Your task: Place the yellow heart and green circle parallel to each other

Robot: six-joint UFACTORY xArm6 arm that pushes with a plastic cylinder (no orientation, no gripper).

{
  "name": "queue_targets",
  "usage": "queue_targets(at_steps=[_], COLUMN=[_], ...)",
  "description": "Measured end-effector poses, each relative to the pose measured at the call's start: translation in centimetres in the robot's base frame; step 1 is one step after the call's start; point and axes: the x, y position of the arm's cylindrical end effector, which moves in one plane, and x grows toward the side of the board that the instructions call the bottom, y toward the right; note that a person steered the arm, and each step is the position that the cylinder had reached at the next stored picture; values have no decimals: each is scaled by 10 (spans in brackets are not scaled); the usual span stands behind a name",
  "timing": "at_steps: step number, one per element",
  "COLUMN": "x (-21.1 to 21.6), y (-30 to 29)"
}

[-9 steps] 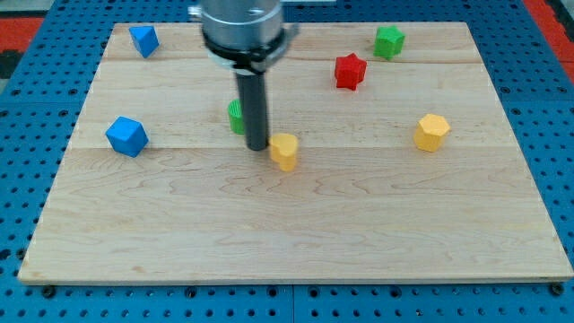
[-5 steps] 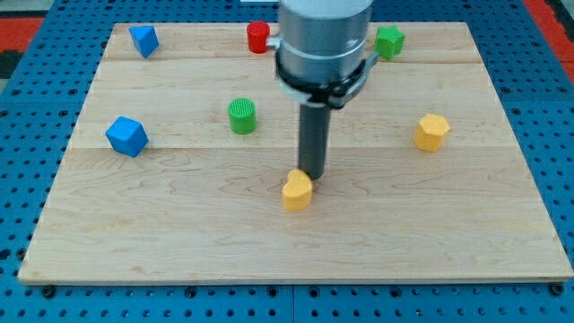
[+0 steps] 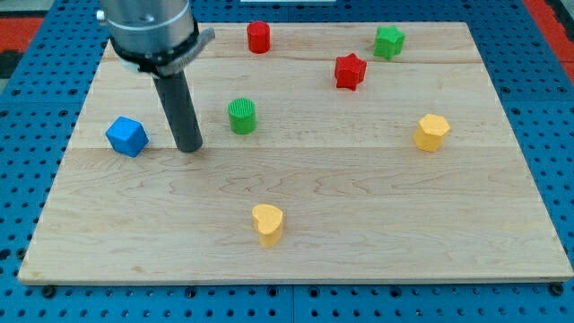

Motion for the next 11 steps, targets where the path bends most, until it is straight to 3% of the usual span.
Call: queue_targets(at_steps=[2,3,4,6,7,8,9,10,11], x=[-33,-29,12,-58,-72,-17,71,66,41], y=[37,107,187,140,168,230,278,265,205])
